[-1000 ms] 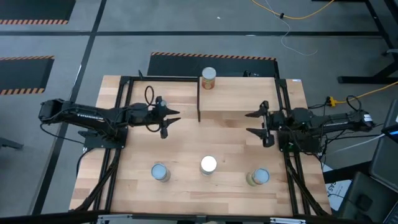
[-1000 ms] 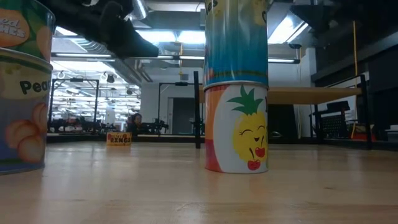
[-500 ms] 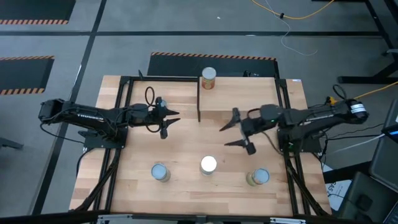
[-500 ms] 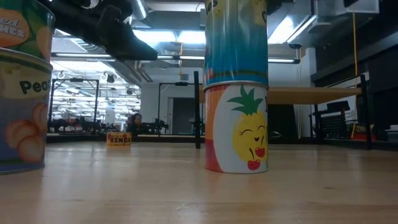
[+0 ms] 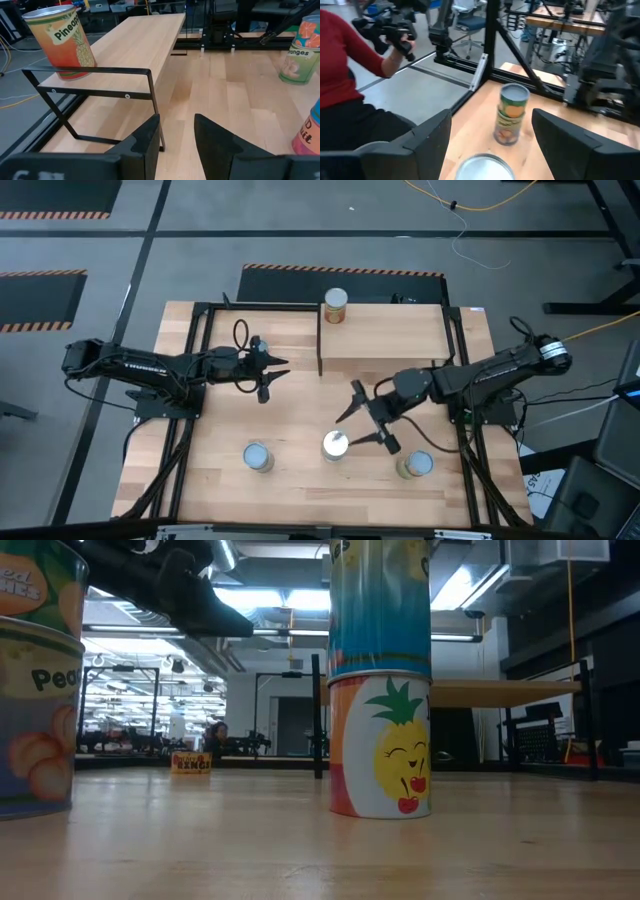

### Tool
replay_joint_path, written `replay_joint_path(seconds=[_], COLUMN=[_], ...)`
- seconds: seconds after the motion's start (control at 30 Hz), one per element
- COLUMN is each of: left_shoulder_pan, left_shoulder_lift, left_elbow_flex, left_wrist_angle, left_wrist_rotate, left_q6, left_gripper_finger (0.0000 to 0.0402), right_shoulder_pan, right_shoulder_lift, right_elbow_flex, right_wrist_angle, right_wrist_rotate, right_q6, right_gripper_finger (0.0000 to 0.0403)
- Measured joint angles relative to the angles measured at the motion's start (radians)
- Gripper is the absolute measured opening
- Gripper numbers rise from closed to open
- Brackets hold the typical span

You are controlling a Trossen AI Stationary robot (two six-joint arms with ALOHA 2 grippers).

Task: Pick and place cans onto a shelf
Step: Put the blue canned cherries on the shelf

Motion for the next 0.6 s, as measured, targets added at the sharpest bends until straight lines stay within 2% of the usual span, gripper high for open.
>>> replay_joint_path(seconds=[0.27,0.6], left_shoulder_pan=[0.000,0.000], left_shoulder_lift=[0.000,0.000], left_elbow_flex=[0.000,0.000], left_wrist_angle=[-0.001,-0.002], left_wrist_rotate=[0.000,0.000], left_q6=[0.000,0.000], left_gripper_finger=[0.0113,0.0113], right_shoulder_pan=[0.061,0.089], right_shoulder_lift=[0.033,0.114], right_elbow_flex=[0.009,0.009], right_wrist_angle=[0.005,-0.024], right_wrist_rotate=[0.050,0.050], right_q6=[-0.069,-0.078], right_gripper_finger=[0.0281,0.0281])
